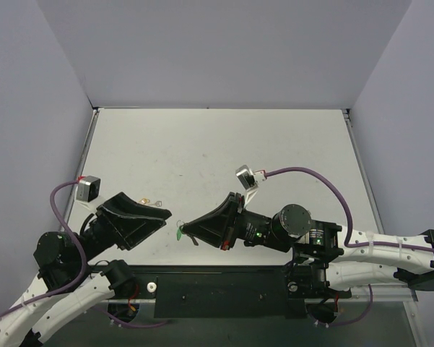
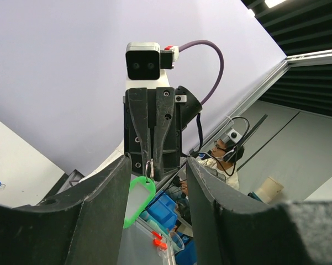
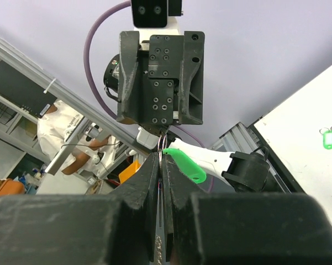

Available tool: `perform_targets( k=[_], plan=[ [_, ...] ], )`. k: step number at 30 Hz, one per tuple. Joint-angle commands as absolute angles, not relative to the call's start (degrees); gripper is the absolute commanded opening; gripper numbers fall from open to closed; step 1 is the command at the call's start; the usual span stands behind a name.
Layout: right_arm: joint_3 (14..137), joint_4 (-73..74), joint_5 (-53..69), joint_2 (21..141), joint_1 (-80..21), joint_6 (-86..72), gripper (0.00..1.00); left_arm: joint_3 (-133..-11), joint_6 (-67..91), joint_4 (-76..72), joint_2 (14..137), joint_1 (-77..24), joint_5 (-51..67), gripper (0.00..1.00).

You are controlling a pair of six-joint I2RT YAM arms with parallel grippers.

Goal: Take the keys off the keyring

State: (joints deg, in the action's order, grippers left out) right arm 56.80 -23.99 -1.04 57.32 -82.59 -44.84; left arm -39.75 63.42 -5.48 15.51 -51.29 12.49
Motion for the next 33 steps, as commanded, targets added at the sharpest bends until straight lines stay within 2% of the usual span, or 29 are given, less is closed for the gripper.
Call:
perform_targets(
  k=[1,12,22,30,33],
  plan=[
    [58.2,-30.0,-0.4,56.9,-82.6,-43.8,0.00,-39.6,63.6,-8.8,16.3,-51.1,13.7,0.53],
    [58.8,-30.7,1.2,58.1,-82.0,-43.9,0.00,-39.0,63.7,-9.8,17.9,-51.1,14.9,0.47],
    [60.2,-30.8,2.0,59.7,-80.9,-44.1,0.00,-39.7,63.4,-9.6,18.5,-51.1,15.6,0.35],
    [61.1,-31.0,2.2,60.6,-80.8,-44.1,0.00,-40.5,62.4,-7.9,19.1,-51.2,15.6,0.36],
    [60.9,-31.1,2.0,60.6,-80.8,-44.3,0.00,-40.6,62.3,-7.8,19.0,-51.1,15.7,0.32]
  ],
)
